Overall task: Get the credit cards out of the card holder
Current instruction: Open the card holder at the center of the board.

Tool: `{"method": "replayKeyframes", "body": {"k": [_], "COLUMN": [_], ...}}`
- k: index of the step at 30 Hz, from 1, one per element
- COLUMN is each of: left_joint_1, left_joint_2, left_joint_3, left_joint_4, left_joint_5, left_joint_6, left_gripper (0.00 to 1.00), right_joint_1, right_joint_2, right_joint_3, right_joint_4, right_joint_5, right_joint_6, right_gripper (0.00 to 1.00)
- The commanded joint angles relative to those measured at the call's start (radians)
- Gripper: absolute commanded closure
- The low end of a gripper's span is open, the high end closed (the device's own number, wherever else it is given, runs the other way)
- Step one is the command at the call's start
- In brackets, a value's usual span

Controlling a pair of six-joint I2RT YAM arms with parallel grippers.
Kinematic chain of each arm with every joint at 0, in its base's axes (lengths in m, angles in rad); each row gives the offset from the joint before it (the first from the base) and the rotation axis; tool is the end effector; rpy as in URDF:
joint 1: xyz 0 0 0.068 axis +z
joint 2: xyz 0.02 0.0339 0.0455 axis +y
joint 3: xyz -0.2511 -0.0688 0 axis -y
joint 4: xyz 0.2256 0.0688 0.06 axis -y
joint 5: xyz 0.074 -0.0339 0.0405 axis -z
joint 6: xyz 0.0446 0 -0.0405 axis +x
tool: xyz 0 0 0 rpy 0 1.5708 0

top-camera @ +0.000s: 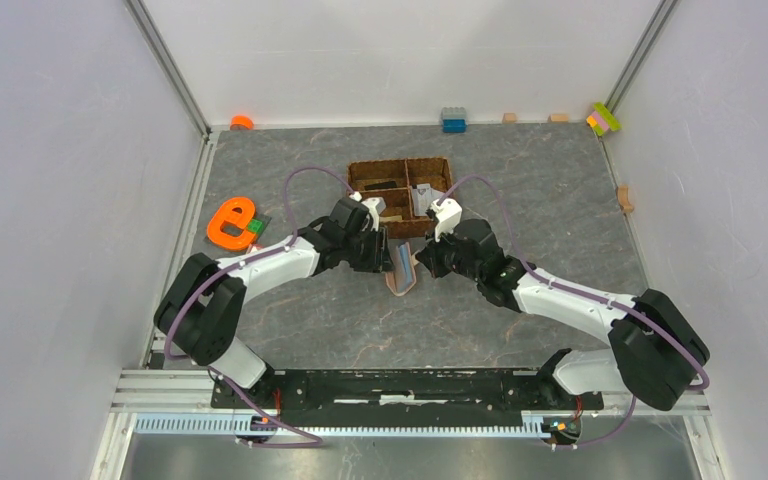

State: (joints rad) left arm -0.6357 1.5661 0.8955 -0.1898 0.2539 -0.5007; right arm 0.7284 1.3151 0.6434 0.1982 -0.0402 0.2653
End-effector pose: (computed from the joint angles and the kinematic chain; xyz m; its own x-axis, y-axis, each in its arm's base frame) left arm 0.2422 -0.1926 0.1826 -0.8743 0.0677 -0.4807 0.3270 0.8140 -0.4801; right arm 0.2047 0.1850 0.2089 -0.5098 -0.1037 -0.8540 -0.5784 0.7762 0.2510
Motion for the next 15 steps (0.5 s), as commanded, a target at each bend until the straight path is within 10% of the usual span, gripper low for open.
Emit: {"method": "replayKeyframes", "body": {"k": [1,5,15], "left_joint_1": [0.004,0.005,0.025], "left_joint_2": [-0.013,-0.004,0.087], "left_joint_3": [0.034,0.040,0.077], "left_joint_4": [0.006,-0.007,-0.066], "left_joint_5": [-0.019,-0.036,-0.132], "left_joint_6": [-0.012,-0.013,-0.011], "left_gripper": [0.70,0.98,0.98], "right_joint_1": [0.002,0.002,0.002], "right_joint_2": [-0.015,-0.028,-0.061], "right_joint_3": [0.016,0.008,-0.031], "right_joint_4": [0.018,0.027,0.090], "right_joint_5": [0.019,0.014,-0.035], "right_joint_6": [0.006,0.006,0.007], "right_gripper": [1.00,1.00,0.94]}}
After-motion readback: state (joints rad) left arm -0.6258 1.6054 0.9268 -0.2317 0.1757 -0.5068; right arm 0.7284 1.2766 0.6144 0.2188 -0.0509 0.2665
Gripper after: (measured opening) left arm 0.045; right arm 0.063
